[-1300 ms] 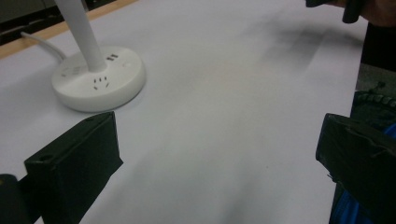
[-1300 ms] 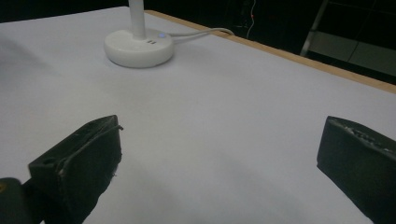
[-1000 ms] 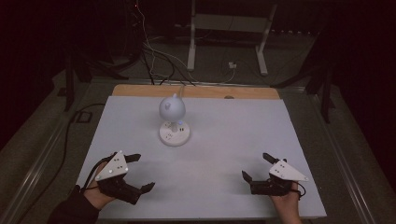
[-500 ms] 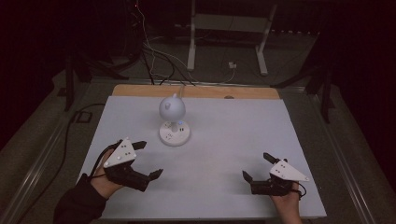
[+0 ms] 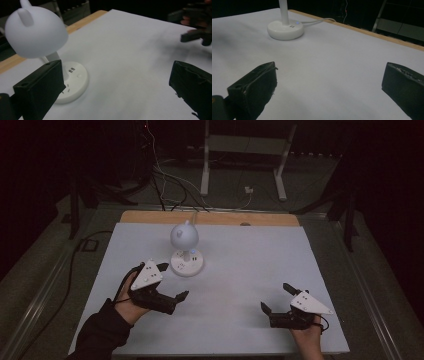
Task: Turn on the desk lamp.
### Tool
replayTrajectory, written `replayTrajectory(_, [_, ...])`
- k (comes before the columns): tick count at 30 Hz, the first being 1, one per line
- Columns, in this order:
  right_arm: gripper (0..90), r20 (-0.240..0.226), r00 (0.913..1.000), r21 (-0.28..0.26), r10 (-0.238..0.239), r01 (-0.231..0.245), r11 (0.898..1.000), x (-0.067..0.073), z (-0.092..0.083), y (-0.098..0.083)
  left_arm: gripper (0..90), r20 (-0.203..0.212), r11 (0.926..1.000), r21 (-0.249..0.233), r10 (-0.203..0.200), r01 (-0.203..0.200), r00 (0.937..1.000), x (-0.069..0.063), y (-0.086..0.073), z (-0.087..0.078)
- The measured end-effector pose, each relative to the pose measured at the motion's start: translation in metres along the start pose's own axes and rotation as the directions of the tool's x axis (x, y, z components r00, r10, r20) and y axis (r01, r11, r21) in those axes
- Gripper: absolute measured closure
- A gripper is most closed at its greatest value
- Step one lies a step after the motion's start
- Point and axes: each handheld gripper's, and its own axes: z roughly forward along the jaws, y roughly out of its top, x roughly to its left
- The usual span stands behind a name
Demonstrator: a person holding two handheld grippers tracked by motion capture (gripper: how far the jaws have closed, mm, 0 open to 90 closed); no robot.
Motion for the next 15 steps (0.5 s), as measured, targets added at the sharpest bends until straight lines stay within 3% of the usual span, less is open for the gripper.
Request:
replayTrajectory(9, [0.0, -0.003, 1.0, -0.007, -0.002, 0.002, 1.0, 0.0, -0.001, 0.001, 0.4, -0.051, 0.9997, -0.009, -0.024, 0.024, 0.9984, -0.001, 0.005, 0.019])
replayTrajectory(10, [0.0, -0.004, 1.0, -0.008, 0.004, -0.004, 1.0, 0.0, -0.001, 0.001, 0.4, -0.066, 0.9989, -0.016, -0.045, 0.044, 0.9968, 0.0, 0.006, 0.024])
replayTrajectory(14, [0.0, -0.006, 1.0, -0.006, 0.0, 0.0, 1.0, 0.0, -0.001, 0.0, 0.4, -0.114, 0.9983, -0.004, -0.058, 0.058, 0.9918, 0.002, 0.006, 0.03])
replayTrajectory(15, [0.0, -0.008, 0.9999, -0.007, 0.006, -0.006, 1.0, -0.001, -0.001, 0.0, 0.4, -0.135, 0.997, -0.011, -0.078, 0.077, 0.9878, 0.004, 0.005, 0.033])
